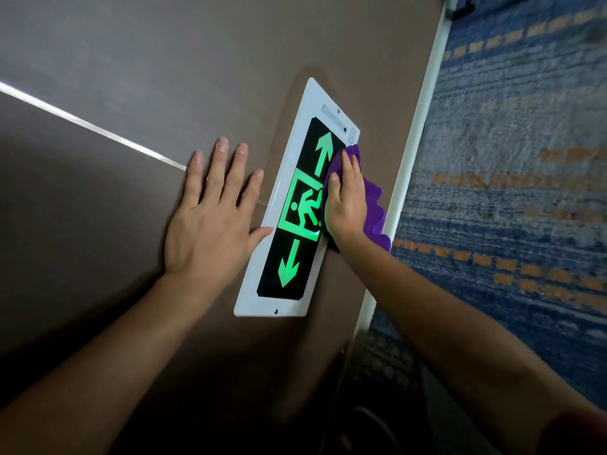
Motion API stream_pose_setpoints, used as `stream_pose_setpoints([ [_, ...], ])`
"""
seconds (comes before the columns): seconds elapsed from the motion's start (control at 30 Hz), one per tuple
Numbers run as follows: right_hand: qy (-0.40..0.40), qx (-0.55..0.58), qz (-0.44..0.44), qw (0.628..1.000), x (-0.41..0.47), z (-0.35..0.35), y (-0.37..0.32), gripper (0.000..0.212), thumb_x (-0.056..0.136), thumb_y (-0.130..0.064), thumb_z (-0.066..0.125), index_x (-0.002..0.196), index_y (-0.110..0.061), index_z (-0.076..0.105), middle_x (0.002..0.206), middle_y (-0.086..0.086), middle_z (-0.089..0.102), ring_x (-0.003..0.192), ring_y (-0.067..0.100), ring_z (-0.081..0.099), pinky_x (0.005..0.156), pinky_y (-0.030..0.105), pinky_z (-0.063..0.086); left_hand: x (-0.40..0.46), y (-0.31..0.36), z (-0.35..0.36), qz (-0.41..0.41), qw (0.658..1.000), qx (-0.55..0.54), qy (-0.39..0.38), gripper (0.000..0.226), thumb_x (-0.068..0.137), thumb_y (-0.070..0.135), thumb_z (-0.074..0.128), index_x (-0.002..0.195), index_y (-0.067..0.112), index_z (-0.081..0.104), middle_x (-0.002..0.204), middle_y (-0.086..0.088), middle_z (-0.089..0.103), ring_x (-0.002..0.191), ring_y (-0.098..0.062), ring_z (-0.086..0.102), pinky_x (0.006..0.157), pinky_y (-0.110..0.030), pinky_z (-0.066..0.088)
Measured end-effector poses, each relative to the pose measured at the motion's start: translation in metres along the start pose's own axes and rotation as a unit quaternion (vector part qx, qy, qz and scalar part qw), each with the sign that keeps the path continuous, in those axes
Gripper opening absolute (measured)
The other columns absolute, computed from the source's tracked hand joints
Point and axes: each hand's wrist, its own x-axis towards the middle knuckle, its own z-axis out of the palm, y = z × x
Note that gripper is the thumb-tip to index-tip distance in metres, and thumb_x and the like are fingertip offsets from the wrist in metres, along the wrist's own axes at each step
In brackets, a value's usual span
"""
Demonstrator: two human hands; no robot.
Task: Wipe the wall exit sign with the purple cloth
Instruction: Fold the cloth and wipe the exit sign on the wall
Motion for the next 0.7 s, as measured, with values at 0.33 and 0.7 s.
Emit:
stream_pose_setpoints([
  [0.33, -0.083, 0.007, 0.003, 0.997, -0.14, 0.008, 0.024, 0.053, 0.111, -0.04, 0.033, 0.161, -0.04, 0.018, 0.171, -0.016, 0.011, 0.16, 0.012, 0.004, 0.129, 0.047, 0.02, -0.001, 0.0, -0.002, 0.0, 1.0, -0.012, 0.005, 0.093, 0.096, 0.075, 0.011, 0.166, 0.014, 0.007, 0.172, -0.022, -0.004, 0.16, -0.042, -0.005, 0.128, -0.058, 0.002],
  [0.7, -0.052, 0.004, -0.03, 0.998, -0.11, 0.01, 0.024, 0.051, 0.111, -0.035, 0.036, 0.16, -0.035, 0.025, 0.171, -0.01, 0.018, 0.16, 0.014, 0.007, 0.126, 0.051, 0.027, 0.001, 0.005, -0.003, -0.038, 0.999, -0.018, 0.006, 0.101, 0.09, 0.079, 0.014, 0.166, 0.015, -0.001, 0.171, -0.023, -0.013, 0.159, -0.042, -0.009, 0.13, -0.056, 0.003],
])
